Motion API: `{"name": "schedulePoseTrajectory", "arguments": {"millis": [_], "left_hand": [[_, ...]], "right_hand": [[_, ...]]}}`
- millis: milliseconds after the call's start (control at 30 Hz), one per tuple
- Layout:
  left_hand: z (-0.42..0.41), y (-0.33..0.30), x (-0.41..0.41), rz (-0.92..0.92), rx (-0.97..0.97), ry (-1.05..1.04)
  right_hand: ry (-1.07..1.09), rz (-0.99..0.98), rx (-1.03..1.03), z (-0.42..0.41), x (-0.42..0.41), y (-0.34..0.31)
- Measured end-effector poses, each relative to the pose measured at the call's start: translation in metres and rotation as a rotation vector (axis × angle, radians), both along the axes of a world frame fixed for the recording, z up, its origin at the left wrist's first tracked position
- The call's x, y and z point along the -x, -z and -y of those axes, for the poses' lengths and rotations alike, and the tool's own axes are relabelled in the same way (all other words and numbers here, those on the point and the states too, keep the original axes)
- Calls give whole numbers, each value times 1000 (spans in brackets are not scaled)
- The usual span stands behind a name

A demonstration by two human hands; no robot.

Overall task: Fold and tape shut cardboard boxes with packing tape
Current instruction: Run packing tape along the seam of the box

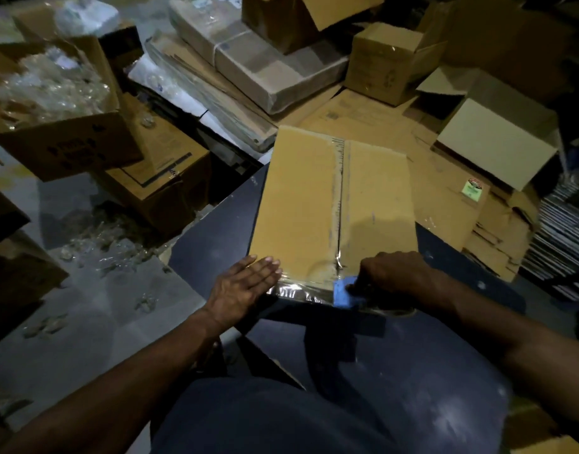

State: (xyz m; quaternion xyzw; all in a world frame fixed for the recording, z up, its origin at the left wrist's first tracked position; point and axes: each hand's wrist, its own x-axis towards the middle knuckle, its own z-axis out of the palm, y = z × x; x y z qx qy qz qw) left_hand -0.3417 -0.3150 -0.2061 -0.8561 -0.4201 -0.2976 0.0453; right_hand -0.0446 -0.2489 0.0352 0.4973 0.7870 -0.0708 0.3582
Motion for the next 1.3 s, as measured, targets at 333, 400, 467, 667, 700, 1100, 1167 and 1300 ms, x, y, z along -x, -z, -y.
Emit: {"name": "schedulePoseTrajectory", "arguments": {"millis": [333, 400, 467, 667, 700, 1100, 1167, 1300], "left_hand": [[-47, -6, 72, -128, 72, -44], [-67, -23, 86, -228, 97, -49], [-74, -34, 69, -293, 103, -3], [-61, -10, 14, -193, 145, 38], [-62, -9, 14, -176, 136, 24], [-60, 2, 20, -180, 129, 51], [-60, 0, 21, -188, 136, 55], [-60, -2, 23, -226, 153, 44]], "right_hand": [[-99, -128, 71, -1, 29, -1], [-154, -169, 40, -1, 45, 2], [-164, -198, 8, -4, 49, 3], [-176, -225, -41, -4, 33, 10], [-168, -220, -36, -5, 31, 10], [-108, -122, -31, -5, -53, -13], [-61, -92, -2, -2, -66, -11], [25, -57, 30, 1, -85, -6]]}}
